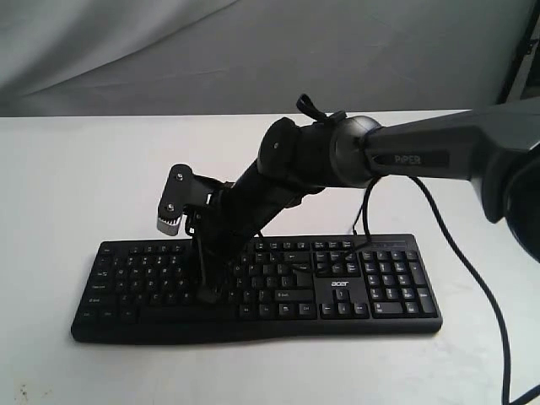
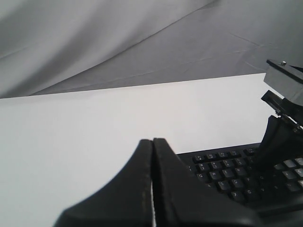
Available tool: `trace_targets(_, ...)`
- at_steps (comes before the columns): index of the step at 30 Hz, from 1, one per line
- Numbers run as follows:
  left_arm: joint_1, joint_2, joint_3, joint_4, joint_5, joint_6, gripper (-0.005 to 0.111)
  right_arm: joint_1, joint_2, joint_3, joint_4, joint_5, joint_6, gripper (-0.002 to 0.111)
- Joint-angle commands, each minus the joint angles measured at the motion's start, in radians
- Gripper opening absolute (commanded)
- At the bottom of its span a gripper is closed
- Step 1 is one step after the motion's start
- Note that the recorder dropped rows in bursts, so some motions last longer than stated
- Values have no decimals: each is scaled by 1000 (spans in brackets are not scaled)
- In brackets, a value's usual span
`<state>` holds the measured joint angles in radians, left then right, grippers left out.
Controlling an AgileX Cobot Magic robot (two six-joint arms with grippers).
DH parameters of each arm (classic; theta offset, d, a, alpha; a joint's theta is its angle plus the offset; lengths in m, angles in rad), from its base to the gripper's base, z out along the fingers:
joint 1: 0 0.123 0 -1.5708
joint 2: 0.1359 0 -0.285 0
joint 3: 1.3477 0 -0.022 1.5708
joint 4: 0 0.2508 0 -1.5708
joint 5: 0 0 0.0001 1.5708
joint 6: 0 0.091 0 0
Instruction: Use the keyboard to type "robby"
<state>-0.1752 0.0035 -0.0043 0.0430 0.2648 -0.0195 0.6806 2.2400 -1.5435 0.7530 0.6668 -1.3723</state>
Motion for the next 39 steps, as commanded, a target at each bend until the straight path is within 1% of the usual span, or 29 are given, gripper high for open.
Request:
trace_targets(1,-6,-3,4,5,-6,-3,0,-5,5,-5,4,11,-6,0)
trace_targets(14,-6,-3,4,5,-6,-3,0,-5,14,-5,-3,11,-1,0)
trace_targets(23,-6,-3,4,5,-6,-3,0,-5,-63,-5,-15,14,-1,0)
trace_targets(32,-6,-3,4,5,-6,-3,0,-5,-213,1,-18,29,26,0)
trace_targets(36,-6,-3,4,5,-6,-3,0,-5,-333,68,-18,22,53,0)
trace_targets(39,-6,-3,4,5,-6,-3,0,-5,-451,160,-18,-32,59,0)
